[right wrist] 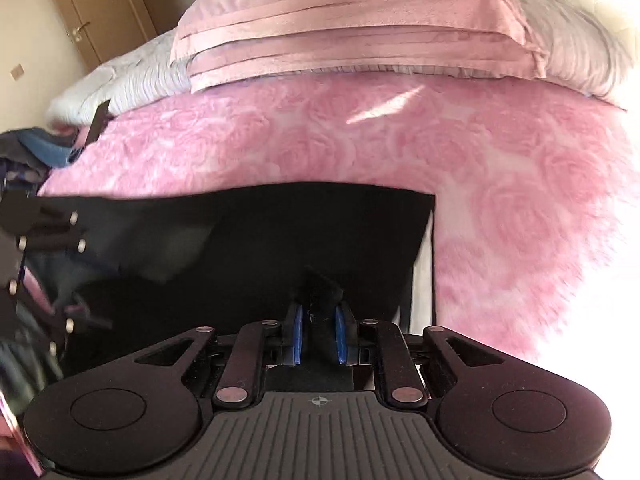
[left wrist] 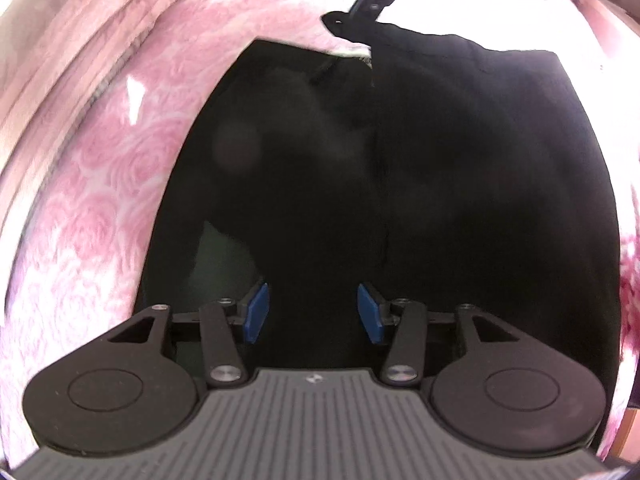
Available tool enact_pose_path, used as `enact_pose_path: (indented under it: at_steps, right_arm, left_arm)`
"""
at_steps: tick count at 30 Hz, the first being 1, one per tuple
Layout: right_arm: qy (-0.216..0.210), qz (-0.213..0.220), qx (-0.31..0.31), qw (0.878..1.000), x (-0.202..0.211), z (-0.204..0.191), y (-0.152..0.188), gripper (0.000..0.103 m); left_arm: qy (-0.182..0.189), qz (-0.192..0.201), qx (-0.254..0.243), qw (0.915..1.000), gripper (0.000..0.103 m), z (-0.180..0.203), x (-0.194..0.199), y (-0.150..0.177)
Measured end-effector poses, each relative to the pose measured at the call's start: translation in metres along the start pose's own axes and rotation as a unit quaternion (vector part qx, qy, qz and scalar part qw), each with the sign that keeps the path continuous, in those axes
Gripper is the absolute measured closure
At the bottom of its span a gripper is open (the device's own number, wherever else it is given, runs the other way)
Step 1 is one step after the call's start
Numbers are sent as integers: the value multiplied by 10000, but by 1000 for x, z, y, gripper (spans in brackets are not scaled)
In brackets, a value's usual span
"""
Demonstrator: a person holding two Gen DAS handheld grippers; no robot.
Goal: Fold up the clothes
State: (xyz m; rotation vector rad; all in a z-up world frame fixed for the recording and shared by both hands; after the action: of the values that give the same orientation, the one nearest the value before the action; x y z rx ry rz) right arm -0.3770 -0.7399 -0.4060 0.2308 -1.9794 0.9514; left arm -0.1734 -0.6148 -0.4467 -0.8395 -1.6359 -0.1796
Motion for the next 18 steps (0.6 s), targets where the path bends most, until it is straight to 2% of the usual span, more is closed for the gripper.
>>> enact_pose_path:
  at_steps: [3,5,8,10,13,18]
  right_arm:
    - [-13,-123,-112,9999,-26,9,2,86]
    - [31,-266,-117,9996,-35,18,10,78]
    - [84,-206,-222,9995,-15,29,21,72]
    - [99,-200,-359,9991,-5,36,30,61]
    - [15,-330,-498,9982,-3,47,37,60]
    - [-291,-351,-217,9987,-33,46,39,59]
  left_arm:
    - [-2,-66,98,9999,58,-2,-9,3]
    - [3,-79,130,9999,58,-3,-13,3]
    - [27,-70,199,9998,58,-4,-12,9]
    - [54,-85,230,9997,58,-2,-16,7]
    - [73,-85,235,9997,58,-1,-22,4]
    - [75,-72,186,9998,58,1,-31,2]
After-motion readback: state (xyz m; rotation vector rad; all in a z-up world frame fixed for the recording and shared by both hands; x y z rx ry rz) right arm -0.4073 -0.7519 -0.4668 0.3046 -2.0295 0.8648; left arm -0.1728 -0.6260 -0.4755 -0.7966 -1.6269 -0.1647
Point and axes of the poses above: each gripper's, at about its wrist camera, not at the fingertips, and x roughly against the way its jaws point, z to its right, y to its underside, the point moved 10 cm from there along -x, roughly the way its jaws point, and after that the axes turned 9 degrees about -x, right-handed, at the moved point
